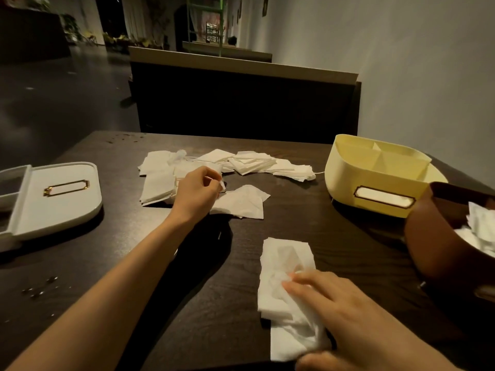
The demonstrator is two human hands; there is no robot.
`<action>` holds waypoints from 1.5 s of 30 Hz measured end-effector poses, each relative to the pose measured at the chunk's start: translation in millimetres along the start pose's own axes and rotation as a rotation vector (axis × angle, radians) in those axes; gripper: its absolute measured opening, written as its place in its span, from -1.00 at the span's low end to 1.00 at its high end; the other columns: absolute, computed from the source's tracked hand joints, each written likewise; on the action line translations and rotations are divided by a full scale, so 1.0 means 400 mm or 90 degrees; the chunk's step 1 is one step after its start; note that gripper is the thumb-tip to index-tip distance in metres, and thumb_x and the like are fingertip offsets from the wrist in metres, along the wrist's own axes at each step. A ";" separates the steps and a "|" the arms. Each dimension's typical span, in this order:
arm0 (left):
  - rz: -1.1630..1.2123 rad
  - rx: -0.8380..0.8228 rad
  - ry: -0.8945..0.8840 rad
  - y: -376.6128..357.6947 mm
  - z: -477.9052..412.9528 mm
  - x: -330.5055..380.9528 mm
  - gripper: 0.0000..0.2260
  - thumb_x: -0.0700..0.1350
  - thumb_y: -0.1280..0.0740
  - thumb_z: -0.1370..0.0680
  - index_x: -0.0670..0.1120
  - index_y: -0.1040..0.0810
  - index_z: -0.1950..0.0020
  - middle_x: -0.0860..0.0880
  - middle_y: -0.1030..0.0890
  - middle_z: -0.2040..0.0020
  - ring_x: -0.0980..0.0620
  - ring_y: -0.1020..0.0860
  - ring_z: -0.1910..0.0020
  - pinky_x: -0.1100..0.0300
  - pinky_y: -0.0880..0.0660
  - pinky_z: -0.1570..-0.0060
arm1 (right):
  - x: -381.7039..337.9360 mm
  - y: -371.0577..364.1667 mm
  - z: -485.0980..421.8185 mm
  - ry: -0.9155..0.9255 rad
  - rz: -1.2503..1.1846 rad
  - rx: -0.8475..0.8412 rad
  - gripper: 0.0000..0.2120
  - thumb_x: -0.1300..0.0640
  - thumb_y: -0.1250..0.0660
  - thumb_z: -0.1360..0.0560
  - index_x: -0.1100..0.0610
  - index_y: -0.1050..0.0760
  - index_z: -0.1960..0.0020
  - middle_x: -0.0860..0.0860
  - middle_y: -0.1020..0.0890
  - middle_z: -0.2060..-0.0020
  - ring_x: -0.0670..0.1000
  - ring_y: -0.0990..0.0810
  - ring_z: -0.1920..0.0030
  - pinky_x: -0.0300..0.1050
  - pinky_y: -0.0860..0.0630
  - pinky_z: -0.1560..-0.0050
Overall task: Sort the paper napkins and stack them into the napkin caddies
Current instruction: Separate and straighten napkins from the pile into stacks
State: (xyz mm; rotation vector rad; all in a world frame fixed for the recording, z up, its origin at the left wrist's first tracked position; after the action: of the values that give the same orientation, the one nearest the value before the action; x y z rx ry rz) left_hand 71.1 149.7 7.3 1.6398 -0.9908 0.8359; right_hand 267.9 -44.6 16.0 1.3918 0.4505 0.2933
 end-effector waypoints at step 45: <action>0.460 -0.206 0.188 -0.048 0.040 0.032 -0.80 -0.23 -0.31 -0.53 -0.17 -0.53 -0.15 -0.26 -0.58 -0.11 -0.20 -0.55 -0.13 -0.13 -0.49 -0.18 | 0.114 0.086 -0.420 -0.055 -0.870 0.215 -0.73 0.10 -0.39 -0.39 0.19 -0.54 -0.05 0.11 -0.67 0.11 0.03 -0.68 0.16 0.01 -0.62 0.09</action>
State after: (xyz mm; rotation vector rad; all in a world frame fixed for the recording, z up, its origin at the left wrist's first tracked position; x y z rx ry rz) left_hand 94.8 134.5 6.8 0.8390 -1.4354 1.2674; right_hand 231.3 128.7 24.6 1.1174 1.2886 -0.9852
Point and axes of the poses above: each hand's wrist, its own z-axis away from the middle knuckle, its own y-axis out of the back of the hand, x = y × z, the point moved 4 cm from there along -z, towards the middle knuckle
